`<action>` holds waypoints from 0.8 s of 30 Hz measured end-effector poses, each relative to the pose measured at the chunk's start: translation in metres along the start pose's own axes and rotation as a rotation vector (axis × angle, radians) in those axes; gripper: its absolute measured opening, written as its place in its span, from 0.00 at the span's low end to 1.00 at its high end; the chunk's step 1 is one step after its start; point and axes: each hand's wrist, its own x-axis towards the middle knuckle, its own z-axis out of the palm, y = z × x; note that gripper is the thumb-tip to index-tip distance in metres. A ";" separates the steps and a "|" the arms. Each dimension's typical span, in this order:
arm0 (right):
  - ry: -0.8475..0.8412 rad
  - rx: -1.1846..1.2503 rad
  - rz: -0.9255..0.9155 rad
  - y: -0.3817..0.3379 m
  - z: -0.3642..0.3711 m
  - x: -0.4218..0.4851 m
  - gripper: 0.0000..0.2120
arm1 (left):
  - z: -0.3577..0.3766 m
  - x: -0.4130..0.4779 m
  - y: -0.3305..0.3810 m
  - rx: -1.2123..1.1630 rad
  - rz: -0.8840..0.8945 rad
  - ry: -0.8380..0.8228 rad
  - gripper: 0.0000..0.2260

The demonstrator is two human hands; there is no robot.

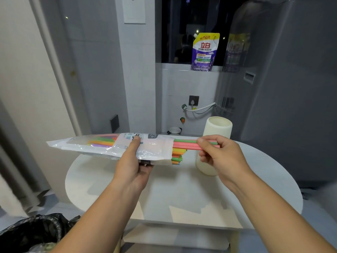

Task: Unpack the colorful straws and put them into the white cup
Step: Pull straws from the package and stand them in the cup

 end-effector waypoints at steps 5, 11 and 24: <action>0.003 0.413 0.091 -0.004 0.004 -0.005 0.04 | 0.003 -0.004 -0.001 -0.047 -0.003 0.009 0.08; 0.007 0.652 0.173 0.008 0.030 -0.016 0.05 | 0.008 -0.007 -0.007 -0.080 -0.016 0.007 0.13; 0.116 0.299 0.002 0.002 0.026 -0.005 0.10 | 0.005 -0.004 -0.012 -0.125 -0.027 -0.013 0.15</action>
